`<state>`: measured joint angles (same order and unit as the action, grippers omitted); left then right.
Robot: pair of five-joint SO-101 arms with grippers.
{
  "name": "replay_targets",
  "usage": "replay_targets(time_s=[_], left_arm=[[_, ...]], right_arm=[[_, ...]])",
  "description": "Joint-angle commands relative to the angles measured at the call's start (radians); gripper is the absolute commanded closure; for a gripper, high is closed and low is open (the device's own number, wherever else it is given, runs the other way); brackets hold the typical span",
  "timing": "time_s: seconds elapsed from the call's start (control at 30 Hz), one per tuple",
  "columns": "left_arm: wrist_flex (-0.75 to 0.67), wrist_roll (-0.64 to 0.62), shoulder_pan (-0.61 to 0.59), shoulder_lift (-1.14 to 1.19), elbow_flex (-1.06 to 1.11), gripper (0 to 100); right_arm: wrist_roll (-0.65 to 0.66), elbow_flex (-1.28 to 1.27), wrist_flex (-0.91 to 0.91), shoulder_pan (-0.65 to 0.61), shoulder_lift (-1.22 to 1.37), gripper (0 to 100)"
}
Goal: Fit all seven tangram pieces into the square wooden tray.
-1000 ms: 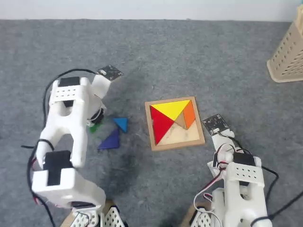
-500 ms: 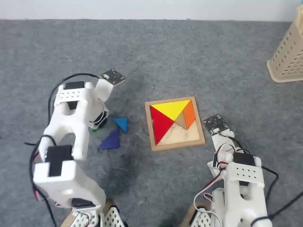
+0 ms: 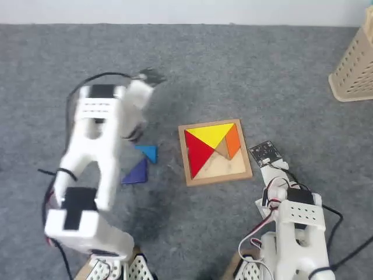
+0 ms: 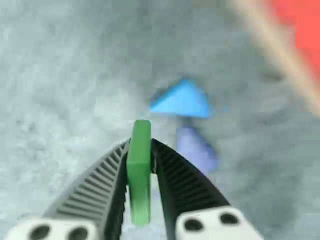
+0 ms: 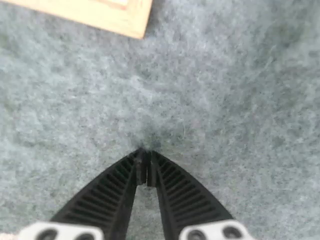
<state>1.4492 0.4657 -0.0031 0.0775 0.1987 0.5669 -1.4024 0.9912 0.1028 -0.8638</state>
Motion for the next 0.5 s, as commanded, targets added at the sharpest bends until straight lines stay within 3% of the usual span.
replay_targets(time_s=[0.0,0.27,0.47], left_arm=[[-0.011,-0.195,0.186,-0.086,-0.048,99],[-0.146,-0.373,0.483,0.046,-0.048,99],[-0.207,-0.489,0.539,0.204,-0.107,99]], right_arm=[[0.015,0.002,-0.01,0.013,-0.012,99.2],[0.015,0.002,-0.01,0.015,-0.012,99.2],[0.015,0.002,-0.01,0.015,-0.012,99.2]])
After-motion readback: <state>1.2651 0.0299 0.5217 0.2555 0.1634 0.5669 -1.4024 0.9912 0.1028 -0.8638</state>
